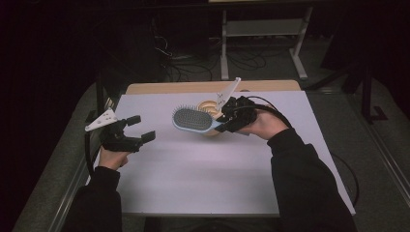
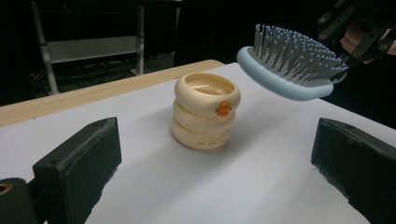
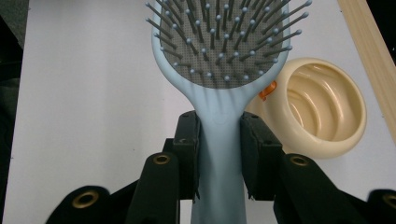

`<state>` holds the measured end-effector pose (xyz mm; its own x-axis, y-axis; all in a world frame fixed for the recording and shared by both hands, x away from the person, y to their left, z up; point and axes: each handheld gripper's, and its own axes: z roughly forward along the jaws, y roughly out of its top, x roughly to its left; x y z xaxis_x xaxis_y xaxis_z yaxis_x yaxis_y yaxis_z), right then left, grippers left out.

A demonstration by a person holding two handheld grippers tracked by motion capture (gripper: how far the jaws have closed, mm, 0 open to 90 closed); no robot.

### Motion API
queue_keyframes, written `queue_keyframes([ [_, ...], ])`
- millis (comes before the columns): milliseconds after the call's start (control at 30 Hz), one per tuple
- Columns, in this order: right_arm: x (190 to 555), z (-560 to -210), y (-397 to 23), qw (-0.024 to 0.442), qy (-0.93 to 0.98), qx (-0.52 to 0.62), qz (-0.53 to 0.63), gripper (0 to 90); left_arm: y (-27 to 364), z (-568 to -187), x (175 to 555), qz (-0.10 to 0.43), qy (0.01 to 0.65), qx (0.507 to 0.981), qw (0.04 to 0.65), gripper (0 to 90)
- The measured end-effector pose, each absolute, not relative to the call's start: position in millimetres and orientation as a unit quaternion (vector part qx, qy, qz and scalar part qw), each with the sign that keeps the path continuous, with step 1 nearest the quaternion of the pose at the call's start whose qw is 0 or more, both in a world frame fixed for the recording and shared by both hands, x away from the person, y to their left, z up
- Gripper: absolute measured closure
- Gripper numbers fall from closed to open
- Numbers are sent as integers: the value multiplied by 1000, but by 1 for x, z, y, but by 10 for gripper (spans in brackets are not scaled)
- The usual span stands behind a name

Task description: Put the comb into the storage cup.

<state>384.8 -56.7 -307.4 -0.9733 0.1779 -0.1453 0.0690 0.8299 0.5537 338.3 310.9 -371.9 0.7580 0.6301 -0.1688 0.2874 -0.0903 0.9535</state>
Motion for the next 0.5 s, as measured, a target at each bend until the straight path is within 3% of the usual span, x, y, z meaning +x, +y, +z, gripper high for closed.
queue_keyframes([
  [500,385,-286,-52,105,945,62,304,683,291,-355,345,117,306,726,605,0],
])
